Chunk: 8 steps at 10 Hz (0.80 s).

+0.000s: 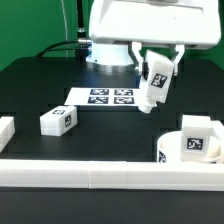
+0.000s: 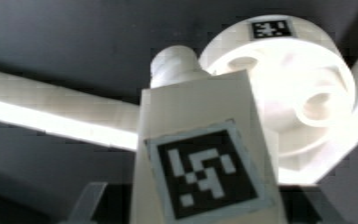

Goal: Assemble stool

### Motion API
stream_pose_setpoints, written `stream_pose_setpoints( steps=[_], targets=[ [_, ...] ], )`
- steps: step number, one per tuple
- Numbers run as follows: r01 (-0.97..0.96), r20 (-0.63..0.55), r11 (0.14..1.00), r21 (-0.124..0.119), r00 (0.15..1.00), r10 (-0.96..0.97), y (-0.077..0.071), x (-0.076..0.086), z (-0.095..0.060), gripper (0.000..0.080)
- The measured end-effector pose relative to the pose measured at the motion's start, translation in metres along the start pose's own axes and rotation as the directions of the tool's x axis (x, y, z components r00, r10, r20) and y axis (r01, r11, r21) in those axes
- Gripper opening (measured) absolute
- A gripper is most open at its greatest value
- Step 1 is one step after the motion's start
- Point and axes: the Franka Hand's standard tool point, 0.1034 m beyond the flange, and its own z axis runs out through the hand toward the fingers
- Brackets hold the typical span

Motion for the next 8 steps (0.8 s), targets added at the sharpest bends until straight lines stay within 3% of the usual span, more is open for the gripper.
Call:
stream_pose_setpoints(
  steps=[4, 8],
  targets=[
    [-0.070, -0.002, 0.997, 0.022, 0.998, 0.070, 0.000, 0.033, -0.001, 0.0327],
    [-0.070, 0.001, 0.997, 0.025, 0.998, 0.070, -0.004, 0.033, 0.000, 0.0327]
  ],
)
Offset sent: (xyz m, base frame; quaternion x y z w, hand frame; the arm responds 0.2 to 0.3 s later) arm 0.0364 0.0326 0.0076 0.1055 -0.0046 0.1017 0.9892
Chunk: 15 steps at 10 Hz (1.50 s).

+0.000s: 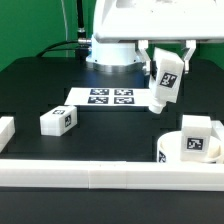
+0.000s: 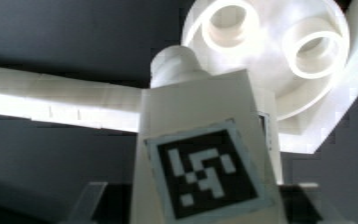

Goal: Assemble stool

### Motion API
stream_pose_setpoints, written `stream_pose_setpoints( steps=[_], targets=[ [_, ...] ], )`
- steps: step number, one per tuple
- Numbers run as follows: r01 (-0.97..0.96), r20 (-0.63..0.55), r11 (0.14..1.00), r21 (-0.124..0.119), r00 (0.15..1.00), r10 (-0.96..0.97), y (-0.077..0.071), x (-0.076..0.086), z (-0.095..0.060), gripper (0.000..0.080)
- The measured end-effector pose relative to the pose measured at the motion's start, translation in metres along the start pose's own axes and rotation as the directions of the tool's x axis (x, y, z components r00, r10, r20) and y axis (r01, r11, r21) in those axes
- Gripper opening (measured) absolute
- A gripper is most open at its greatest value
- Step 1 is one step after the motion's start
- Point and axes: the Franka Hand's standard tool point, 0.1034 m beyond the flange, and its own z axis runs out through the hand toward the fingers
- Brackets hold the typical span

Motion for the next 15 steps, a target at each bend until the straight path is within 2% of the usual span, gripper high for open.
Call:
stream_pose_setpoints(
  steps=[1, 2, 3, 5, 6, 7, 11, 12, 13, 15],
  targets=[
    [0.001, 0.000, 1.000, 0.001, 1.000, -0.001, -0.001, 0.000, 0.000, 0.0327],
    [-0.034, -0.006, 0.999, 0.014, 0.999, 0.034, -0.006, 0.004, -0.001, 0.0327],
    [-0.058, -0.009, 0.998, 0.029, 0.998, 0.058, -0.015, 0.010, -0.001, 0.0327],
    [-0.119, -0.037, 0.991, 0.067, 0.992, 0.121, -0.044, 0.036, 0.005, 0.0327],
    [-0.128, -0.052, 0.989, 0.074, 0.990, 0.132, -0.053, 0.040, 0.009, 0.0327],
    [-0.126, -0.043, 0.989, 0.075, 0.991, 0.130, -0.058, 0.037, 0.012, 0.0327],
    [-0.124, -0.071, 0.990, 0.071, 0.989, 0.129, -0.056, 0.033, 0.012, 0.0327],
    [-0.134, -0.085, 0.988, 0.072, 0.987, 0.140, -0.051, 0.030, 0.014, 0.0327],
    [-0.147, -0.097, 0.986, 0.079, 0.983, 0.155, -0.046, 0.031, 0.016, 0.0327],
    [-0.156, -0.100, 0.984, 0.091, 0.981, 0.164, -0.048, 0.030, 0.020, 0.0327]
  ],
)
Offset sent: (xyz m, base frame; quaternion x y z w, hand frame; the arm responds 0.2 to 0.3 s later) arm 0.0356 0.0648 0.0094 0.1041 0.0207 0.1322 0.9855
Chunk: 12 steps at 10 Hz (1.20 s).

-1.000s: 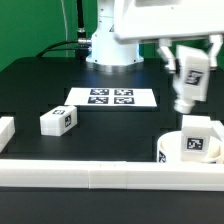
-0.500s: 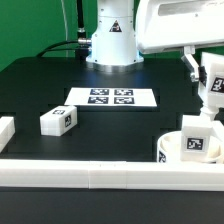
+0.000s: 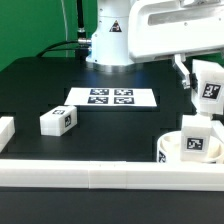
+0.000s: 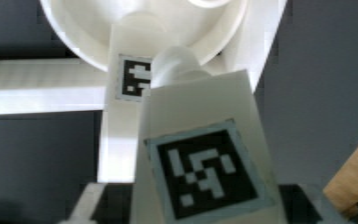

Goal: Assemble stool

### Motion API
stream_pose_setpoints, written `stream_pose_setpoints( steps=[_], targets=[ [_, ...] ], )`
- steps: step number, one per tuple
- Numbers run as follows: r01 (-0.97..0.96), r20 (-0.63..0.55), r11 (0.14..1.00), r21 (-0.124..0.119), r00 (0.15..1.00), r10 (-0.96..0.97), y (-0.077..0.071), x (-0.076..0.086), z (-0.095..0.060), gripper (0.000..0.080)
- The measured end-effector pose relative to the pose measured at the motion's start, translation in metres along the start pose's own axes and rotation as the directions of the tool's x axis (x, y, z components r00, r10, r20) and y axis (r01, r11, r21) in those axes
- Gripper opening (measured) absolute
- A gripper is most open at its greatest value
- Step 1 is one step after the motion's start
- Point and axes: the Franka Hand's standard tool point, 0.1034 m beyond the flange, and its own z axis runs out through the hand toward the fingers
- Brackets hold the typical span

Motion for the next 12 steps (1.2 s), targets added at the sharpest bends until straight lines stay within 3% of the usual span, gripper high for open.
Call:
stream_pose_setpoints(
  steps=[4, 5, 8, 12],
  targets=[
    [0.000, 0.002, 1.000, 0.000, 1.000, 0.000, 0.000, -0.001, 0.001, 0.0327],
    [0.002, -0.040, 1.000, -0.008, 0.999, -0.002, 0.009, -0.002, 0.002, 0.0327],
    [-0.025, -0.030, 1.000, 0.016, 0.999, 0.026, 0.009, -0.012, 0.010, 0.0327],
    [-0.030, -0.041, 0.999, 0.013, 0.999, 0.031, 0.012, -0.012, 0.010, 0.0327]
  ],
)
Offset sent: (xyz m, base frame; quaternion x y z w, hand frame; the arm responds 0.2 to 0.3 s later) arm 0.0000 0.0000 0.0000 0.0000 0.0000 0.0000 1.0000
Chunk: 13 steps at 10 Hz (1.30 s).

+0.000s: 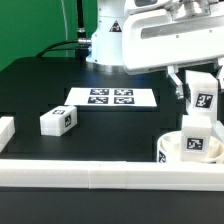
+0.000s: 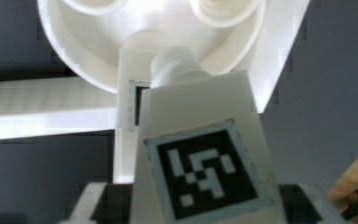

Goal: Assemble stool

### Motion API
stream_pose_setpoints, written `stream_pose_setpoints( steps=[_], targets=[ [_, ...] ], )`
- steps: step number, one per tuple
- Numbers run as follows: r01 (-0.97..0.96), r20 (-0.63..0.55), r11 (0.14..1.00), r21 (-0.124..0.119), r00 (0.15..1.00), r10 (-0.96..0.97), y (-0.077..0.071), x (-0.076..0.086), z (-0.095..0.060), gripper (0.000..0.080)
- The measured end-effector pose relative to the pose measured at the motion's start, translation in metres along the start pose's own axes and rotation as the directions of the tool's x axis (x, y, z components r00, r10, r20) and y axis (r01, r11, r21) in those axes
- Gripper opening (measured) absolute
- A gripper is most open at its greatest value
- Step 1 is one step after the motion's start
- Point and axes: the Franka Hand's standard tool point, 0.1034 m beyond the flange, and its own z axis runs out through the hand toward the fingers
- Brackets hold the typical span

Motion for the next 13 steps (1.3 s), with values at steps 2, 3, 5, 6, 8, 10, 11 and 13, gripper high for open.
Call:
stream_pose_setpoints(
  steps=[2, 3, 5, 6, 8, 10, 11, 13],
  targets=[
    [-0.028, -0.007, 0.999, 0.016, 1.000, 0.028, 0.000, -0.006, -0.001, 0.0327],
    [-0.027, -0.006, 0.999, 0.031, 1.000, 0.027, -0.009, -0.006, -0.001, 0.0327],
    [-0.011, -0.004, 0.999, 0.047, 1.000, 0.011, -0.023, -0.008, -0.001, 0.0327],
    [-0.008, -0.002, 0.999, 0.050, 1.000, 0.008, -0.026, -0.009, -0.001, 0.0327],
    [-0.007, -0.002, 0.999, 0.049, 1.000, 0.007, -0.025, -0.009, -0.001, 0.0327],
    [-0.007, -0.005, 0.999, 0.048, 1.000, 0.007, -0.025, -0.010, -0.001, 0.0327],
    [-0.009, -0.008, 0.999, 0.044, 1.000, 0.009, -0.023, -0.019, 0.002, 0.0327],
    [-0.008, 0.005, 0.999, 0.045, 1.000, 0.008, -0.024, -0.027, 0.006, 0.0327]
  ],
)
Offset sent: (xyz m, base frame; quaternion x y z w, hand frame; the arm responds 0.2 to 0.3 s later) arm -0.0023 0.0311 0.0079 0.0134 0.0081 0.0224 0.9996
